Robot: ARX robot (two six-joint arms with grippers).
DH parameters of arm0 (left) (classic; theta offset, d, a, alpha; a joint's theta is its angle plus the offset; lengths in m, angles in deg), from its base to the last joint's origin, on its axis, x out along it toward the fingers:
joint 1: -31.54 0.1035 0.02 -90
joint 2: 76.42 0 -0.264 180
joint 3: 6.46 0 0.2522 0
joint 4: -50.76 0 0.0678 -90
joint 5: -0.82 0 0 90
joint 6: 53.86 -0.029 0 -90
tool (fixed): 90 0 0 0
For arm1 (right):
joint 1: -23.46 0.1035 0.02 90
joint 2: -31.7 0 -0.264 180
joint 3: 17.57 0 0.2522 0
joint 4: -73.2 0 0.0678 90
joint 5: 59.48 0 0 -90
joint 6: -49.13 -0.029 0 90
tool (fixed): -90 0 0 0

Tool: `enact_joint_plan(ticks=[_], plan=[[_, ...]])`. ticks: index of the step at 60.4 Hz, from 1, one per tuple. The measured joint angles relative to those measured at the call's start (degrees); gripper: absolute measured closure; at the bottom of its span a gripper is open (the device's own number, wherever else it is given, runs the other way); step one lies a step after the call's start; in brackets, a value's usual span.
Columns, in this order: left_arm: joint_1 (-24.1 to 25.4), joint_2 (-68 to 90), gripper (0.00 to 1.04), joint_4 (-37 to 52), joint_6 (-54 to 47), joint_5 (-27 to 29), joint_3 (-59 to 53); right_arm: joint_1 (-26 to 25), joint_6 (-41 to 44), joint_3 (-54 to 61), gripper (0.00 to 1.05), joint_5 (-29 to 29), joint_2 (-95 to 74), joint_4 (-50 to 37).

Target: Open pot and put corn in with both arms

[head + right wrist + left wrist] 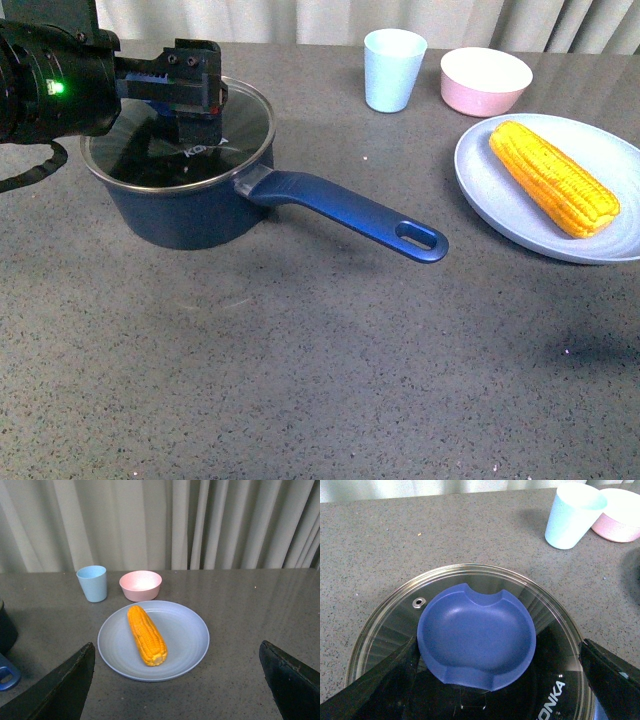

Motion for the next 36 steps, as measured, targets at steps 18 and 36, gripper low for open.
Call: enact_joint_plan(ticks=[18,36], plan=[[-0.2,3.1,0.09,0.0,0.1,0.5,2.8,0.0,0.0,0.0,0.09,0.0,0.0,0.0],[-0.8,4.0,0.09,-0.5,0.5,1.9,4.6,0.0,0.0,0.0,0.09,0.0,0.0,0.0]])
